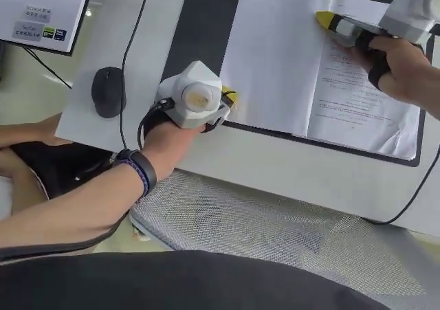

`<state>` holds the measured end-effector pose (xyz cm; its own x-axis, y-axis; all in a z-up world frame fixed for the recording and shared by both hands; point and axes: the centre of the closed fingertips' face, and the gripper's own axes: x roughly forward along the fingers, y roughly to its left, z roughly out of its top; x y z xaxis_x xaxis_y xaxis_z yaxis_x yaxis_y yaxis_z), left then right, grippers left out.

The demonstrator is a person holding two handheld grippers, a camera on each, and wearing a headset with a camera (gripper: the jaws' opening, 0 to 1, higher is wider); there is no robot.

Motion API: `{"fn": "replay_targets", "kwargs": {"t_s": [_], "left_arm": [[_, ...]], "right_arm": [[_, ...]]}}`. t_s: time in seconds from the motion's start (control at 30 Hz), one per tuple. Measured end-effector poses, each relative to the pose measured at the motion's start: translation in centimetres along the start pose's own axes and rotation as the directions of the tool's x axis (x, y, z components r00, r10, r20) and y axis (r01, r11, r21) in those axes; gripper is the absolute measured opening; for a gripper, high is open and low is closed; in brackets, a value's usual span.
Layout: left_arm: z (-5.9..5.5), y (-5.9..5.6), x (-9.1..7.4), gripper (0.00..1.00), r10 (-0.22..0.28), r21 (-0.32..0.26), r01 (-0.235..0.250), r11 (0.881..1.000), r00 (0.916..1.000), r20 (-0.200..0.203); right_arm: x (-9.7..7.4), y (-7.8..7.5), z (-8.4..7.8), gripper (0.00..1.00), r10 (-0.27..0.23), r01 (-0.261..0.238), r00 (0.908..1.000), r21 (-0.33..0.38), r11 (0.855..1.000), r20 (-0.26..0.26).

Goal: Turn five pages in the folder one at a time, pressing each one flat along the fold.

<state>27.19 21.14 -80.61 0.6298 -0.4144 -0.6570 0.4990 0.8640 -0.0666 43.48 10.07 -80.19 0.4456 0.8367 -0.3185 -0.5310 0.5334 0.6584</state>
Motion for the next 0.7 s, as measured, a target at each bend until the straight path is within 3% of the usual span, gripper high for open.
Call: {"fn": "replay_targets", "kwargs": {"t_s": [0.33, 0.47, 0.63, 0.7], "left_arm": [[-0.1, 0.0, -0.1, 0.00, 0.002, 0.002, -0.002, 1.000, 1.0000, 0.003], [-0.1, 0.1, -0.2, 0.00, 0.000, 0.004, 0.000, 1.000, 1.0000, 0.004], [-0.2, 0.1, -0.2, 0.00, -0.001, 0.005, 0.001, 1.000, 1.0000, 0.002], [-0.2, 0.1, -0.2, 0.00, -0.001, 0.005, 0.001, 1.000, 1.0000, 0.003]], "right_arm": [[-2.4, 2.6, -2.9, 0.00, 0.049, -0.049, 0.9987, 0.023, 0.999, -0.010], [-3.2, 4.3, -4.2, 0.00, 0.071, -0.071, 0.9974, 0.020, 0.997, -0.016], [-4.3, 5.7, -6.2, 0.00, 0.106, -0.105, 0.9926, 0.020, 0.994, -0.059], [-4.3, 5.4, -6.3, 0.00, 0.113, -0.112, 0.9913, 0.022, 0.993, -0.067]]}}
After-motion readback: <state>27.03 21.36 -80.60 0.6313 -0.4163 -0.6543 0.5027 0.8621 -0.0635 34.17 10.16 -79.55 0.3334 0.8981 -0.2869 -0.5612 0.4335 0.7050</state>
